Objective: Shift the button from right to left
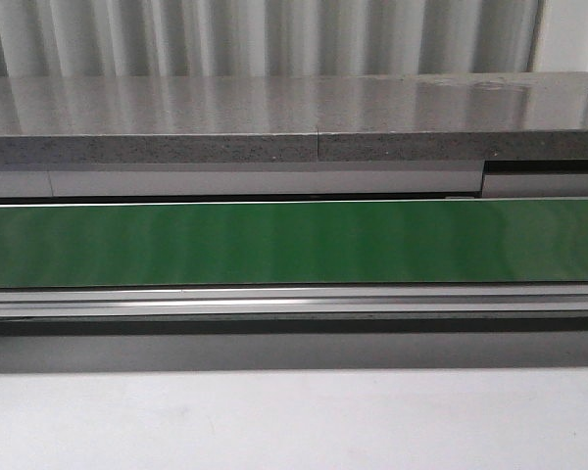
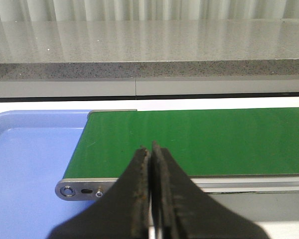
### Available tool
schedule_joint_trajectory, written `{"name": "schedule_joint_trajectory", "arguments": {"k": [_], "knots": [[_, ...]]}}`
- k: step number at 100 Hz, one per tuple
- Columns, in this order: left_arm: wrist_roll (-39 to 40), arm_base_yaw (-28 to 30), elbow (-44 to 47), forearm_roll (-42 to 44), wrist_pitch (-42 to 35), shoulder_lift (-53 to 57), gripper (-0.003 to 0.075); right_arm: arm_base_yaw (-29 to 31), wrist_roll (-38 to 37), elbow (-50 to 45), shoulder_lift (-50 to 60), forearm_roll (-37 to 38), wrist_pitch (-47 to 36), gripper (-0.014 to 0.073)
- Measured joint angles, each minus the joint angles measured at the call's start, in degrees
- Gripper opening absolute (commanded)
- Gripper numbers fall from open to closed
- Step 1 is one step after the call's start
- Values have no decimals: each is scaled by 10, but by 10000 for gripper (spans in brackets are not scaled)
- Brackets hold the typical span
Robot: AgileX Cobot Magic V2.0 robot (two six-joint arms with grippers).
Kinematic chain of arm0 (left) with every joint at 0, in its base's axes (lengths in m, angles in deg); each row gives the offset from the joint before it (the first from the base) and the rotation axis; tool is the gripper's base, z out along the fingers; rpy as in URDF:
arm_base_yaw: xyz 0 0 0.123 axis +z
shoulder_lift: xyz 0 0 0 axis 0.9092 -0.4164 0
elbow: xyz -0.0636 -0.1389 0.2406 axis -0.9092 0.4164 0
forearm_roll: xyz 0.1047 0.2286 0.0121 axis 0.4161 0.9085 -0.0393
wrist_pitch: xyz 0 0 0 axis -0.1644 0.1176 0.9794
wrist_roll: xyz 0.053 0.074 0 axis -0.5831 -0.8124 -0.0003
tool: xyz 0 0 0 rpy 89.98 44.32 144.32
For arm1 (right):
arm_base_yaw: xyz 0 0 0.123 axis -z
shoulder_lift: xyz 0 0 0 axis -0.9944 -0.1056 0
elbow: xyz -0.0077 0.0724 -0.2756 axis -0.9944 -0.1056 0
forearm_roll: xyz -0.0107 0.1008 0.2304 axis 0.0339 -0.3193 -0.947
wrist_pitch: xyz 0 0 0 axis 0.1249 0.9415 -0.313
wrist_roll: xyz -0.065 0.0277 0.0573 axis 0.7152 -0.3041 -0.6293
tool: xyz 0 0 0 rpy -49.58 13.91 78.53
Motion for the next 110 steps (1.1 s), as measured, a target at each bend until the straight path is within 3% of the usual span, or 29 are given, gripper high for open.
{"name": "schedule_joint_trajectory", "arguments": {"k": [15,49,69,78,95,102,110], "knots": [[0,0,0,0,0,0,-20,0,1,70,-63,11,44,-66],[0,0,0,0,0,0,-20,0,6,158,-223,29,62,-66],[0,0,0,0,0,0,-20,0,6,225,-305,27,138,-45],[0,0,0,0,0,0,-20,0,6,259,-344,27,171,78],[0,0,0,0,0,0,-20,0,0,324,-418,27,225,478],[0,0,0,0,0,0,-20,0,-5,350,-449,27,246,553],[0,0,0,0,0,0,-20,0,-13,378,-484,27,266,547]]}}
